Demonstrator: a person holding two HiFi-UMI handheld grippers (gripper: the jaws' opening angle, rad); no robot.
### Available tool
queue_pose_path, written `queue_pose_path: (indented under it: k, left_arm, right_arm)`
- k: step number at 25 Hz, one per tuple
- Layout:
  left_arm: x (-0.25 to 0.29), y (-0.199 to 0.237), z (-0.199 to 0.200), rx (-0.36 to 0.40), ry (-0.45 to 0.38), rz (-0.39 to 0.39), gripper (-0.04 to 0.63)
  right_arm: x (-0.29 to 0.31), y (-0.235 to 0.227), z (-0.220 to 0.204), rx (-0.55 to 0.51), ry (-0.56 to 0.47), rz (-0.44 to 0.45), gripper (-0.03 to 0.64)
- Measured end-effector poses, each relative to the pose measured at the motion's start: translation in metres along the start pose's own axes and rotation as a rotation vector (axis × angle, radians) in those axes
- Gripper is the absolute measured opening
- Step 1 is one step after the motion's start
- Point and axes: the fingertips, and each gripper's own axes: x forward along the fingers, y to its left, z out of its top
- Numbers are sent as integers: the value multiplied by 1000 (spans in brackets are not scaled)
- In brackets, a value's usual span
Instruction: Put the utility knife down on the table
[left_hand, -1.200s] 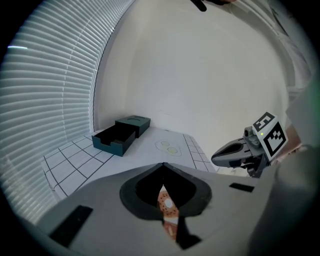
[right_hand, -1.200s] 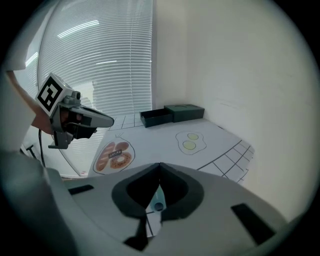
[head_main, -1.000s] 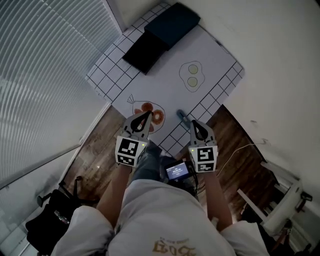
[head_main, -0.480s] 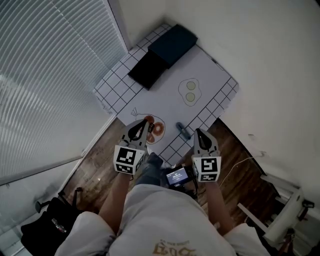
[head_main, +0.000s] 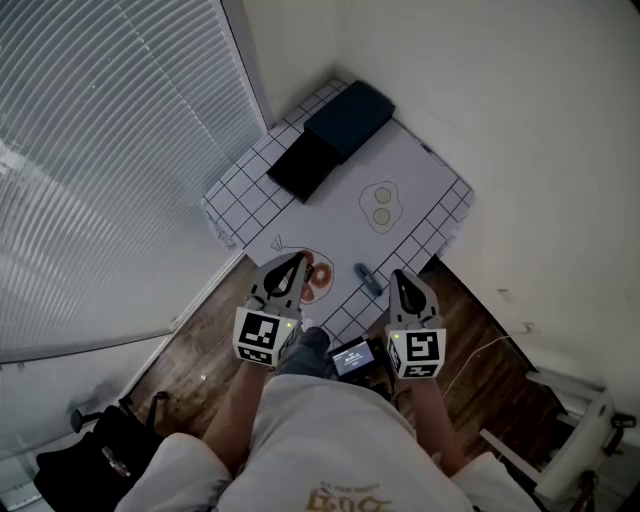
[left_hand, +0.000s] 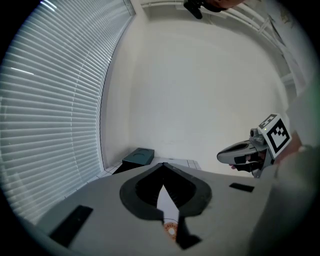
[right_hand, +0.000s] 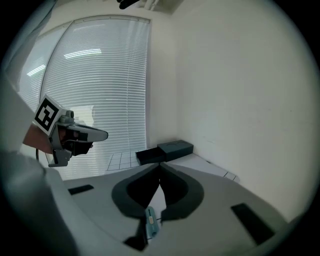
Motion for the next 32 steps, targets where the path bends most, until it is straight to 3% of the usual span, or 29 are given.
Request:
queue_pose_path:
  k: [16,32]
  left_arm:
    - [-24,-1,53,38,-118,52,8]
    - [-35,-9,61,28,-147,58,8]
  right_arm:
    - [-19,3,45,17,-106,20,8]
    - [-31,7,50,35,-130,22,8]
